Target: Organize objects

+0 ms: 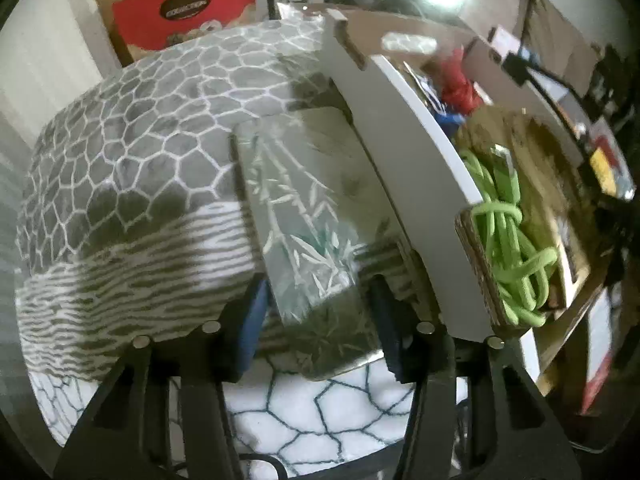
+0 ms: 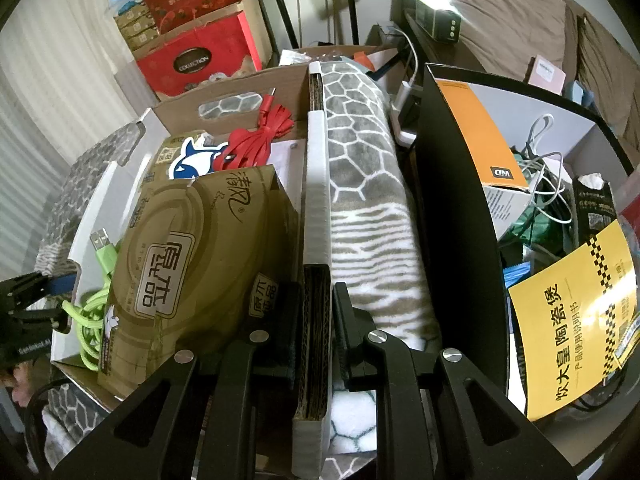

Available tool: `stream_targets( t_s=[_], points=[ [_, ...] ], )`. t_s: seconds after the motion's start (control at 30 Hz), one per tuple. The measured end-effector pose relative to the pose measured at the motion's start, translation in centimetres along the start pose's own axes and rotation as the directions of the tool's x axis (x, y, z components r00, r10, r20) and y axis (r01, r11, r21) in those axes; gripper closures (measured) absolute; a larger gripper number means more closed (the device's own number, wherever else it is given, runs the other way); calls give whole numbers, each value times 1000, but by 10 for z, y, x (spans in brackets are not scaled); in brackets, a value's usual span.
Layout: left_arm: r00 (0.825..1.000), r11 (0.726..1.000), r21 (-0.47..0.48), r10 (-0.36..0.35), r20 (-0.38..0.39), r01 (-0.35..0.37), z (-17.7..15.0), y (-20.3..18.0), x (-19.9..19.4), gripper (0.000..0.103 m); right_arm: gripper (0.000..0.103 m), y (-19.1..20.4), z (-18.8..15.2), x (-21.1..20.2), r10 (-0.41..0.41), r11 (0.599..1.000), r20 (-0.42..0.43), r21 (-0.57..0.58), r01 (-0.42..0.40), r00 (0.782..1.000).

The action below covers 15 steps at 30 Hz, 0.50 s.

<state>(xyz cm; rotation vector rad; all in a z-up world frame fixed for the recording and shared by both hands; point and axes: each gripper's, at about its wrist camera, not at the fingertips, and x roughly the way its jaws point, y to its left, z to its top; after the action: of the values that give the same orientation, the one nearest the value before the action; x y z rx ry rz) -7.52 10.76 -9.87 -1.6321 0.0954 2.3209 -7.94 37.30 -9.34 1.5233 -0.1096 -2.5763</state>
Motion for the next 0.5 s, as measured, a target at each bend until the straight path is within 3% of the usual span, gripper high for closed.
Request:
stream_targets(
  t_s=[0.13, 0.23, 0.33, 0.5],
  points=[
    [997, 993, -80, -81, 12, 82, 2, 20, -8, 60, 87, -1, 0, -1, -1, 1000, -1, -2, 1, 1000],
    [985, 973, -155, -167, 32, 170, 9, 45, -22, 61, 87, -1, 1, -1, -2, 1000, -1, -2, 2, 1000],
    [964, 936, -231, -261, 54, 266, 15, 64, -32, 62, 87, -1, 1, -1, 0, 1000, -1, 0, 0, 1000],
    [909, 843, -353, -412, 62, 406, 24, 86, -31, 62, 87, -1, 1, -1, -1, 1000, -1, -2, 1, 1000]
  ],
)
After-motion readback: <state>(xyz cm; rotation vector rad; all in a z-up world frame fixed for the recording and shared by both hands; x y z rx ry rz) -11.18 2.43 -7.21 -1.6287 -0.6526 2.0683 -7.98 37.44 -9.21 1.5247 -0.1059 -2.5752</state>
